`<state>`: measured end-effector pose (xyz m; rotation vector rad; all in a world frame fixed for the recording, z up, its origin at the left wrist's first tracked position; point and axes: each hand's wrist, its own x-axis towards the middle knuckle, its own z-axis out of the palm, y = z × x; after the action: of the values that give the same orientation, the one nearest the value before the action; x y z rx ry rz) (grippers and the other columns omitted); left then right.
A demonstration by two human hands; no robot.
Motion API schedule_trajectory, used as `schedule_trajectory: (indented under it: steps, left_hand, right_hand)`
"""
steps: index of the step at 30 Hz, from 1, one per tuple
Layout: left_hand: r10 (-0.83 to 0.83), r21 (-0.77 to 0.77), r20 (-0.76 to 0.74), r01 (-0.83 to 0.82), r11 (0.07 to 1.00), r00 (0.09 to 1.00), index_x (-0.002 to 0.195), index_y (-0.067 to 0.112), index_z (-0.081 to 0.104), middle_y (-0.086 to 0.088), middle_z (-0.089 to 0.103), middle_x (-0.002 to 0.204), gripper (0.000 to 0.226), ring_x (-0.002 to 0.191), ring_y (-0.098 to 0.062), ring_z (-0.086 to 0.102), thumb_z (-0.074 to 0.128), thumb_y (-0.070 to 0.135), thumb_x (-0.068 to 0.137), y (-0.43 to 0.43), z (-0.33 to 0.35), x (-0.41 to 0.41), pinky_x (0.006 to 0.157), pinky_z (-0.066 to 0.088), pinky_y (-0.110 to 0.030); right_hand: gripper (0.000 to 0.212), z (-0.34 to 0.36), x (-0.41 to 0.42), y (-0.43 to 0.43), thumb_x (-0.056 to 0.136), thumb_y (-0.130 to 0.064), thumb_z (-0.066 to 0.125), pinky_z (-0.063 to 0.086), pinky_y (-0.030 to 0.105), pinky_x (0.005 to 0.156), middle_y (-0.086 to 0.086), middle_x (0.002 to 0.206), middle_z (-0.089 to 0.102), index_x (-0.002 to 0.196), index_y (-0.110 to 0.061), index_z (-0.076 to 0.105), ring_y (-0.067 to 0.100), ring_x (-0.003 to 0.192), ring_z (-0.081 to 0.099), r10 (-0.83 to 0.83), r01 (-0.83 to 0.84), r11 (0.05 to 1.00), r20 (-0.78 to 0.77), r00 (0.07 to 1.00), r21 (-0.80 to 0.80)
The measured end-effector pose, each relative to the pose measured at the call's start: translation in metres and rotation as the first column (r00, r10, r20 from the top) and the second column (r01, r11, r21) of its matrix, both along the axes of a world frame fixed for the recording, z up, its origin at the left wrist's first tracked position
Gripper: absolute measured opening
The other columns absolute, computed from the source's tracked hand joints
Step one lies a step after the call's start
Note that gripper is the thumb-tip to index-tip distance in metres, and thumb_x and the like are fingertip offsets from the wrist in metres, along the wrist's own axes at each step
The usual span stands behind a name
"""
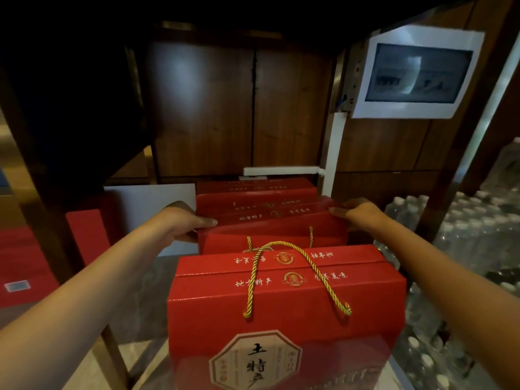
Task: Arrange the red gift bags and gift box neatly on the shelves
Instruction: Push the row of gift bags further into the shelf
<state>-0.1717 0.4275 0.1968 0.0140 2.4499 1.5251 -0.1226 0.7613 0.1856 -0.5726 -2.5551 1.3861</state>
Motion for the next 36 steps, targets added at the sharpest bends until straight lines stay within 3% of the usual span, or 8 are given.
schedule_trajectory:
  steps: [4, 6, 10, 15, 20, 28, 32, 36]
  left_hand:
    - [0.046, 0.018, -0.018, -0.045, 0.999, 0.999, 0.081, 0.006, 0.061, -0.007, 0.065, 0.077, 0.013, 0.067, -0.016, 0.063, 0.073, 0.009, 0.077, -0.005, 0.001, 0.001, 0.053, 0.054, -0.023]
    - [0.069, 0.036, -0.025, -0.068, 0.997, 0.997, 0.08, 0.006, 0.061, -0.007, 0.063, 0.076, 0.013, 0.066, -0.016, 0.061, 0.073, 0.007, 0.076, -0.007, 0.003, 0.001, 0.056, 0.054, -0.024]
    - [0.085, 0.058, -0.028, -0.083, 0.995, 0.996, 0.079, 0.007, 0.06, -0.008, 0.063, 0.078, 0.014, 0.073, -0.019, 0.062, 0.073, 0.003, 0.075, -0.01, 0.006, 0.002, 0.073, 0.052, -0.032]
    - [0.091, 0.077, -0.007, -0.09, 0.993, 0.996, 0.076, 0.008, 0.059, -0.008, 0.063, 0.077, 0.014, 0.07, -0.017, 0.061, 0.071, 0.001, 0.076, -0.011, 0.008, 0.009, 0.08, 0.05, -0.033]
    - [0.085, 0.051, -0.014, -0.084, 0.995, 0.996, 0.08, 0.007, 0.06, -0.008, 0.063, 0.078, 0.013, 0.069, -0.015, 0.061, 0.072, 0.003, 0.076, -0.012, 0.006, 0.016, 0.076, 0.05, -0.03]
    - [0.09, 0.009, -0.044, -0.089, 0.996, 0.995, 0.076, 0.007, 0.057, -0.007, 0.06, 0.075, 0.014, 0.068, -0.015, 0.059, 0.071, 0.003, 0.078, -0.008, 0.008, 0.023, 0.075, 0.049, -0.029]
    - [0.086, 0.004, -0.051, -0.086, 0.996, 0.995, 0.088, 0.005, 0.06, -0.011, 0.063, 0.081, 0.015, 0.082, -0.023, 0.063, 0.071, 0.006, 0.078, -0.01, 0.004, 0.024, 0.079, 0.051, -0.031]
    - [0.072, 0.035, -0.042, -0.07, 0.997, 0.997, 0.085, 0.006, 0.062, -0.008, 0.063, 0.078, 0.012, 0.072, -0.018, 0.062, 0.071, 0.006, 0.078, -0.013, 0.002, 0.022, 0.077, 0.052, -0.03]
  right_hand:
    - [0.053, 0.001, 0.015, -0.005, 0.084, -0.024, 0.065, 0.05, 0.026, 0.065, 0.006, 0.091, 0.062, 0.125, 0.007, 0.05, 0.017, 0.077, 0.059, 0.017, -0.017, 0.999, -0.011, 1.0, -0.028]
    - [0.046, 0.0, 0.022, -0.006, 0.086, -0.021, 0.063, 0.048, 0.023, 0.062, 0.001, 0.08, 0.056, 0.121, 0.006, 0.052, 0.013, 0.073, 0.056, 0.03, -0.03, 0.998, -0.02, 0.999, -0.047]
    - [0.037, -0.001, 0.033, -0.005, 0.085, -0.024, 0.063, 0.053, 0.037, 0.082, 0.018, 0.105, 0.064, 0.111, 0.002, 0.059, 0.03, 0.099, 0.062, 0.049, -0.049, 0.998, -0.01, 0.999, -0.043]
    - [0.03, 0.002, 0.044, -0.007, 0.085, -0.025, 0.062, 0.052, 0.047, 0.093, 0.023, 0.108, 0.066, 0.098, 0.002, 0.063, 0.035, 0.103, 0.063, 0.064, -0.064, 0.997, -0.015, 0.998, -0.041]
    - [0.021, -0.001, 0.051, -0.007, 0.084, -0.029, 0.063, 0.051, 0.049, 0.093, 0.02, 0.102, 0.068, 0.083, -0.009, 0.065, 0.035, 0.1, 0.064, 0.076, -0.076, 0.997, 0.003, 0.997, -0.016]
    - [0.026, -0.001, 0.06, -0.01, 0.084, -0.029, 0.063, 0.051, 0.051, 0.092, 0.02, 0.102, 0.069, 0.092, -0.005, 0.068, 0.033, 0.097, 0.066, 0.054, -0.054, 0.999, 0.015, 0.998, -0.004]
    - [0.029, -0.001, 0.061, -0.012, 0.086, -0.029, 0.061, 0.052, 0.05, 0.091, 0.022, 0.104, 0.068, 0.098, -0.003, 0.067, 0.035, 0.097, 0.066, 0.057, -0.057, 0.998, 0.02, 0.998, 0.004]
    - [0.033, -0.002, 0.058, -0.013, 0.087, -0.03, 0.058, 0.053, 0.045, 0.087, 0.022, 0.106, 0.067, 0.102, -0.001, 0.065, 0.035, 0.099, 0.065, 0.055, -0.055, 0.998, 0.027, 0.998, -0.002]
